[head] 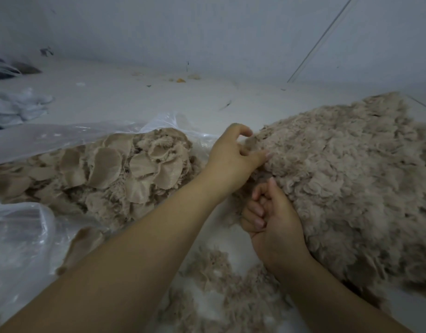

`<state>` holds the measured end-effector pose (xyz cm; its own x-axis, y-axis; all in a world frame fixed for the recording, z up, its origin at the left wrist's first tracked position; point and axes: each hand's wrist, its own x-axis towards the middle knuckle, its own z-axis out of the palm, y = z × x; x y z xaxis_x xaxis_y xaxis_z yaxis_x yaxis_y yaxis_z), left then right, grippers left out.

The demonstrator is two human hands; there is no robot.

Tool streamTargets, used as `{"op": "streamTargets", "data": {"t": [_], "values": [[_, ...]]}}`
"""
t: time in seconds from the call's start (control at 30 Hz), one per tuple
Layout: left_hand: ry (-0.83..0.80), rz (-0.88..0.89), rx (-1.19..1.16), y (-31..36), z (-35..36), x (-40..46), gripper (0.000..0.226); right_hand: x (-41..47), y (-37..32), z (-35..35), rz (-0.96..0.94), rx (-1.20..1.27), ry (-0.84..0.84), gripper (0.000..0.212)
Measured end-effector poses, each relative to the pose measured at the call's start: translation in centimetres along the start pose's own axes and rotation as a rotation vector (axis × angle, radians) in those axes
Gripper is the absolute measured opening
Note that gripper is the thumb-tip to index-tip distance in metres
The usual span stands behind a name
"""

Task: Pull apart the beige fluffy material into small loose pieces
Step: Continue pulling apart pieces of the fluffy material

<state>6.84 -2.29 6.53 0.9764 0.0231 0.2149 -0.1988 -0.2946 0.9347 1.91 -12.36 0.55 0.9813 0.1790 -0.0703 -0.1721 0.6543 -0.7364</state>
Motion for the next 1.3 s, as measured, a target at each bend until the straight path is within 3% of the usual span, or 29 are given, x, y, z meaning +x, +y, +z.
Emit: {"op": "streamTargets", "data": {"t": [0.07, 0.37, 0.57, 0.67, 0.8, 0.93, 1.3], "values": [[-0.045, 0.051, 0.061, -0.1, 0.1, 0.2, 0.007, -0.1, -0.1, -0.1, -0.017, -0.006, -0.014, 0.038], [0.017, 0.145, 0.219, -4.1, -1.7, -2.6, 0.025, 0.2, -0.4, -0.2, -0.097, -0.068, -0.097, 0.052], [0.042, 0.145, 0.134, -5.1, -2.7, -4.8, 0.027, 0.2, -0.5, 0.2, -0.046, -0.059, -0.04, 0.032], [0.08, 0.131, 0.075, -5.1, -3.0, -5.9, 0.034, 0.1, -0.5, 0.3, -0.042, -0.059, -0.035, 0.037], [0.126, 0.134, 0.07, -5.4, -3.6, -6.8, 0.032, 0.4, -0.4, -0.1, -0.036, -0.04, -0.001, 0.028], [0.091, 0.137, 0.089, -5.6, -4.2, -7.5, 0.034, 0.6, -0.4, -0.1, -0.007, 0.026, 0.039, 0.04], [0.071, -0.036, -0.036, -6.3, -5.0, -8.2, 0.032, 0.9, -0.1, -0.5, 0.004, 0.045, 0.092, 0.023]]}}
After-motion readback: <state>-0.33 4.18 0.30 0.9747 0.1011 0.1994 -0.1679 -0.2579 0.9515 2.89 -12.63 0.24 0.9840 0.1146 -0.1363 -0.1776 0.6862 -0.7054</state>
